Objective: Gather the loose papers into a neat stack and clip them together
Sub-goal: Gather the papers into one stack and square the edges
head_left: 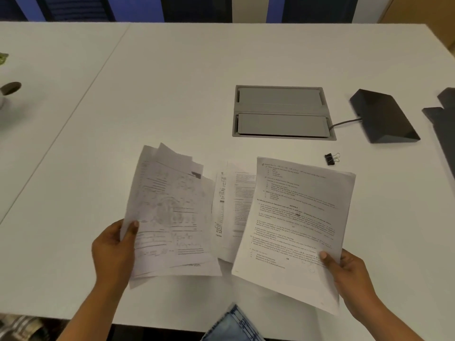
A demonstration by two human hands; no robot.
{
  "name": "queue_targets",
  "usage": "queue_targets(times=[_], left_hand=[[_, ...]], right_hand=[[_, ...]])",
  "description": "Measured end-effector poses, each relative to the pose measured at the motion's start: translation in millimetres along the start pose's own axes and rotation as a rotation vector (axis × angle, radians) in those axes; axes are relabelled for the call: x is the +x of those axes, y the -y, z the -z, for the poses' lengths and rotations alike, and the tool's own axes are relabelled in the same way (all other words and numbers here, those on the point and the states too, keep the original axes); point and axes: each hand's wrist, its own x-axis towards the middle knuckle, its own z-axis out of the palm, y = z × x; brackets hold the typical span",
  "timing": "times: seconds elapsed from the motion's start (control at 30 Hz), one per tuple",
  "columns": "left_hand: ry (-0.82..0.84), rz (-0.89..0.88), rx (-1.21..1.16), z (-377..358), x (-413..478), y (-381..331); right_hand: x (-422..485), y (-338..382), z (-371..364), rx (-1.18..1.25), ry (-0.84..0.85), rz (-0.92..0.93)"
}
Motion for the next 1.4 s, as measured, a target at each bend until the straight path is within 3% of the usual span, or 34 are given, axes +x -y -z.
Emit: queue_targets(times=[0.23,0.43,0.77,1.23,1.4], left_hand=[[-0.122,0.002,-0.171,21.7,-2.1,-24.9],[-0.068,0.057,-0.317,11.6,-10.5,-43.9],[0.177,0.213,-0.419,-31.8,-44.8,-51.6],[0.520,0.238,-0.310,-69.1,-69.7,-56.1],[0.710,0.393,-0.349,-78.7,-71.0,-62.7]], right_hand=[[4.2,6.1,-4.4,0.007,0.012,0.013],[5.4,7.9,-7.1,0.017,0.025,0.015],[7.0,12.8,-8.1,0.103,0.057,-0.027],[-2.5,48.0,-15.5,0.184,0.344,-0.079],[-3.5,53.0,-15.9,0.193,0.267,-0.082]])
